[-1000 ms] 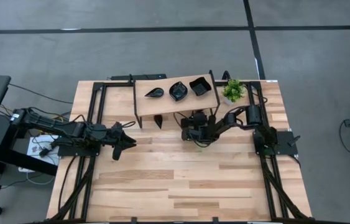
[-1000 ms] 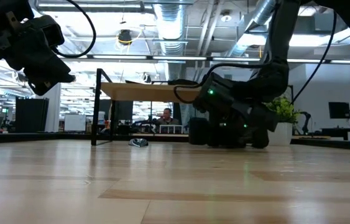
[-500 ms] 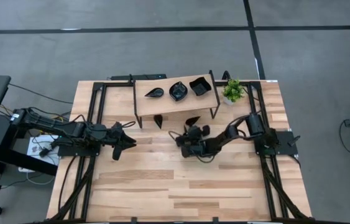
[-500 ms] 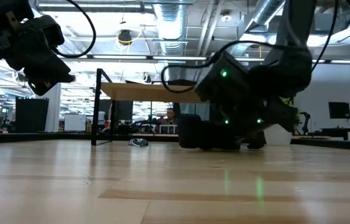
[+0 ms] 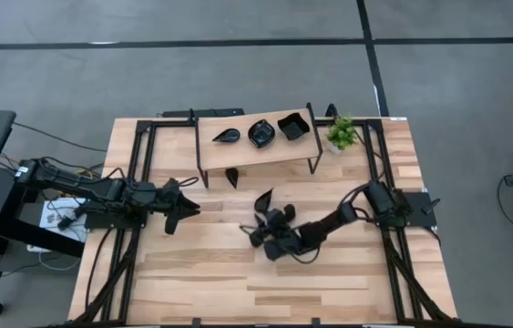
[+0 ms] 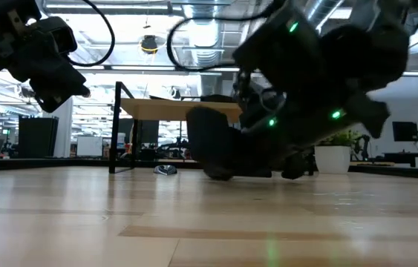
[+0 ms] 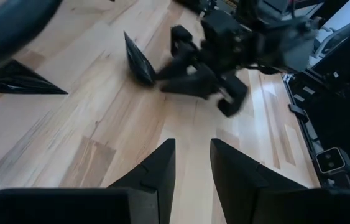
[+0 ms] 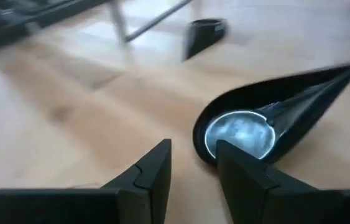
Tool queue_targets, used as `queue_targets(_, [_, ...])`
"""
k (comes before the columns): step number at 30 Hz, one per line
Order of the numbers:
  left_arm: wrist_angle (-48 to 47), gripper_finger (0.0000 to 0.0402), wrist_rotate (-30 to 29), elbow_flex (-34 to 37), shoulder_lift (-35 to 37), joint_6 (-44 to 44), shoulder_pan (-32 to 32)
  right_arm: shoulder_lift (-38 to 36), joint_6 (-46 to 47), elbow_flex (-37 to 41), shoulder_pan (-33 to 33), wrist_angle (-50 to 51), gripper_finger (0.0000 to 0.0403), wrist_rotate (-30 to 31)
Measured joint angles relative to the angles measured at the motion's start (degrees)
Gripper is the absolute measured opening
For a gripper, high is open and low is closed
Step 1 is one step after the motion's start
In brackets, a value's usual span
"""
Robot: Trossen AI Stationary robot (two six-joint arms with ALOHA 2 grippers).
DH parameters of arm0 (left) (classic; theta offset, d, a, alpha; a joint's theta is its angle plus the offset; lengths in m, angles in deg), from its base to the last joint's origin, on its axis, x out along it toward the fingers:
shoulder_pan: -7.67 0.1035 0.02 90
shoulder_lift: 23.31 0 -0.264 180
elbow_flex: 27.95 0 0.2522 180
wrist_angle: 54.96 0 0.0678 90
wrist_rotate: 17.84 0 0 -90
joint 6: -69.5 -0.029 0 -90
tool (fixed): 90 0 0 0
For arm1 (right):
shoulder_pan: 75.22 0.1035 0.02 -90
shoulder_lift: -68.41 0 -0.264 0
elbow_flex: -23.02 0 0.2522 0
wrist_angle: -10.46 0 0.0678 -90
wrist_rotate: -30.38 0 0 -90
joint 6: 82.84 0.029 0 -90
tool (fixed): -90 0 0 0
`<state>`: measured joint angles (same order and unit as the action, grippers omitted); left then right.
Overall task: Pick & Place Mini shaped plates
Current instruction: Stack the black drop shaped plate on the black drop shaped plate on the shelf
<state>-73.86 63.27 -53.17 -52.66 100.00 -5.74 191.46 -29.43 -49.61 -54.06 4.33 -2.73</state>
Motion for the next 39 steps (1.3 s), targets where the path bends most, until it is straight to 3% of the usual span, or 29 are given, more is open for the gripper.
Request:
queue_targets(13, [1.91,0.0102,2.33,0.0,-0.01,0.03,0.02,-2.02,2.59,-1.17,5.17,2.78,0.0122,-6.16])
queue_targets(28, [2.64,0.0102,2.34,0.0,0.0,-0.08,0.02,-14.98,0.0,-1.18,11.41,24.65,0.0122,-12.94])
queue_targets(35, [2.75,0.0102,1.99,0.0,0.01,-0.2,0.02,-16.72,-7.27,-1.18,7.68,23.26,0.0122,-10.63])
queue_targets(39, [3.03,0.0102,1.84,0.0,0.01,-0.04,0.01,-15.97,-12.3,-1.17,3.08,19.9,0.0122,-18.43])
